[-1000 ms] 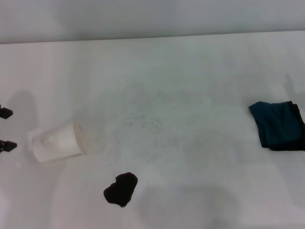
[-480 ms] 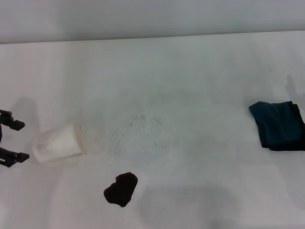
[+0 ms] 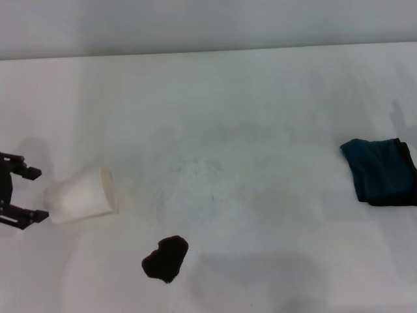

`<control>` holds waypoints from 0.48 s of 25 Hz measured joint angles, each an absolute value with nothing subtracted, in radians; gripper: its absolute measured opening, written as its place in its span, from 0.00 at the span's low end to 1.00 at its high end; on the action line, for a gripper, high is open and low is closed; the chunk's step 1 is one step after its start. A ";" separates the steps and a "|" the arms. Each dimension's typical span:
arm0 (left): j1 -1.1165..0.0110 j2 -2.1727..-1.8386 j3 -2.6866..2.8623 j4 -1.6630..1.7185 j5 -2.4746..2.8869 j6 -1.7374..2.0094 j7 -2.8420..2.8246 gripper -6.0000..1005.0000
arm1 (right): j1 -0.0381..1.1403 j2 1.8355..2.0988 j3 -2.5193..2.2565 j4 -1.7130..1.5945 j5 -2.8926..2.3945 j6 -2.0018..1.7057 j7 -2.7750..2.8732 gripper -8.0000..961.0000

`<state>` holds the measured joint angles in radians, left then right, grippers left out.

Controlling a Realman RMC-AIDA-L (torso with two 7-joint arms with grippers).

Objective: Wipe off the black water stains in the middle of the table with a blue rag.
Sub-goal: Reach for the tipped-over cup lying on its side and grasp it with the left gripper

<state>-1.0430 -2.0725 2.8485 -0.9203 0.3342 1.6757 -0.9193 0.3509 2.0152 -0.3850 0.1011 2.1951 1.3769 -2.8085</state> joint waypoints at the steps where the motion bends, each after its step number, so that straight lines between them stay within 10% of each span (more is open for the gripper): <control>1: -1.041 -2.073 2.848 -0.919 0.327 1.673 -0.914 0.83 | 0.351 2.015 -0.385 0.101 2.195 1.376 -2.809 0.69; 12: -1.016 -2.073 2.849 -0.827 0.295 1.624 -0.886 0.83 | 0.350 2.016 -0.385 0.101 2.195 1.370 -2.809 0.69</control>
